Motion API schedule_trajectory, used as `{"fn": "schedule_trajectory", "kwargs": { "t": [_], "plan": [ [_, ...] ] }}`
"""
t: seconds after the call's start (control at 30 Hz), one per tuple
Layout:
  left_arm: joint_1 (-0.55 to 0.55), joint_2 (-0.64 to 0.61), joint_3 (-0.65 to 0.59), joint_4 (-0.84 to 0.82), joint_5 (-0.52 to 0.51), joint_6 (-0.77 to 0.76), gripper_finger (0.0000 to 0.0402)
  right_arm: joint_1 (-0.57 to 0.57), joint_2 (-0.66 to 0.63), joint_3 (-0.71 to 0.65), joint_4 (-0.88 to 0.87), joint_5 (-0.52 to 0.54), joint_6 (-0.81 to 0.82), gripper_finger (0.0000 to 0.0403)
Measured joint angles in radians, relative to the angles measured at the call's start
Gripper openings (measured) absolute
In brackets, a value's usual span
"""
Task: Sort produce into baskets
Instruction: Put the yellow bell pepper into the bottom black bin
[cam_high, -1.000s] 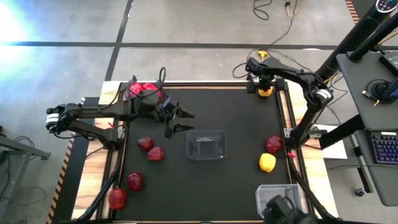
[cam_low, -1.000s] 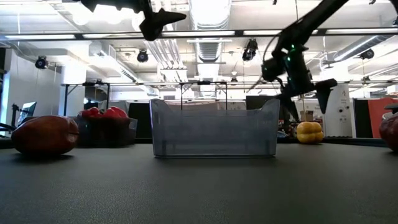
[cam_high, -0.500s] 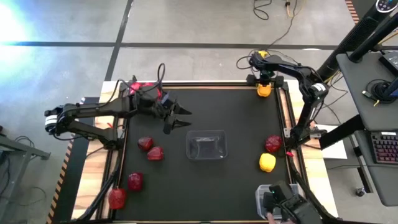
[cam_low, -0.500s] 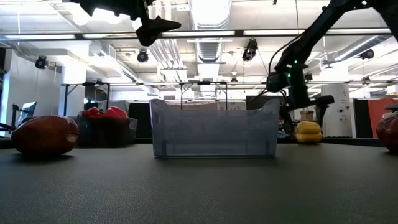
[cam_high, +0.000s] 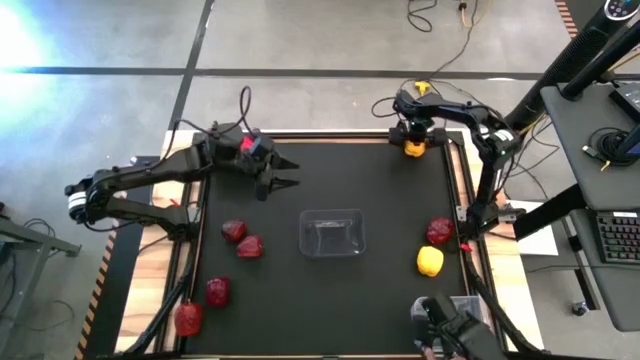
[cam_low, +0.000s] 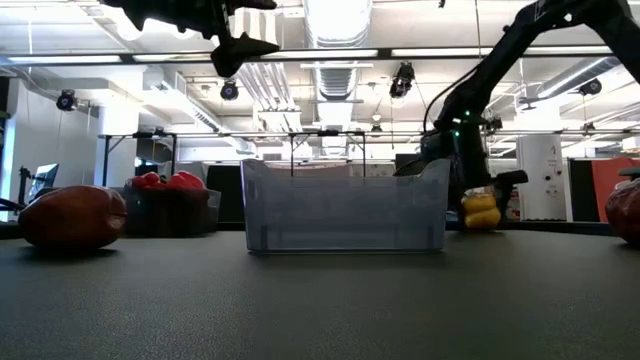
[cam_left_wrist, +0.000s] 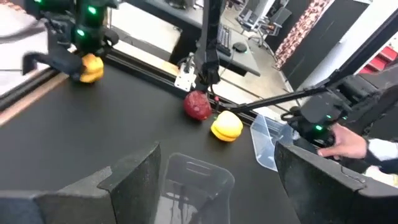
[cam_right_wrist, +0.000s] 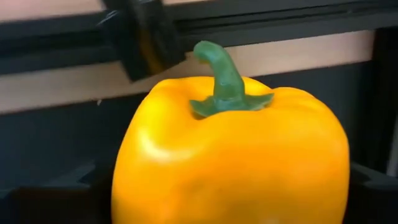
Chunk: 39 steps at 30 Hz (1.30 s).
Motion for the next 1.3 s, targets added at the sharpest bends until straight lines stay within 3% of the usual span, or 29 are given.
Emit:
{"fn": "schedule_trajectory", "kwargs": {
  "t": [0.2, 0.33, 0.7, 0.9, 1.07, 1.3],
  "plan": [
    [0.011, -0.037, 0.000, -0.045, 0.017, 0.044, 0.0295, 0.071, -0.082, 0.000, -0.001, 0.014, -0.011, 0.0316],
    [0.012, -0.058, 0.000, -0.055, 0.016, 0.096, 0.0295, 0.181, -0.173, 0.000, 0.007, 0.015, -0.011, 0.0316],
    [-0.002, -0.038, -0.001, -0.072, 0.023, 0.146, 0.0295, 0.719, -0.337, 0.000, 0.177, 0.011, -0.008, 0.0318],
    [0.000, -0.082, -0.003, -0.101, 0.052, 0.200, 0.0295, 0.939, -0.354, 0.002, 0.217, 0.011, 0.052, 0.0318],
    [0.000, -0.109, -0.003, -0.111, 0.021, 0.204, 0.0295, 1.019, -0.349, 0.009, 0.306, 0.005, 0.053, 0.0318],
    [-0.019, -0.204, -0.003, -0.009, 0.055, -0.003, 0.0295, 1.040, -0.282, 0.010, 0.458, -0.034, -0.070, 0.0317]
  ]
}}
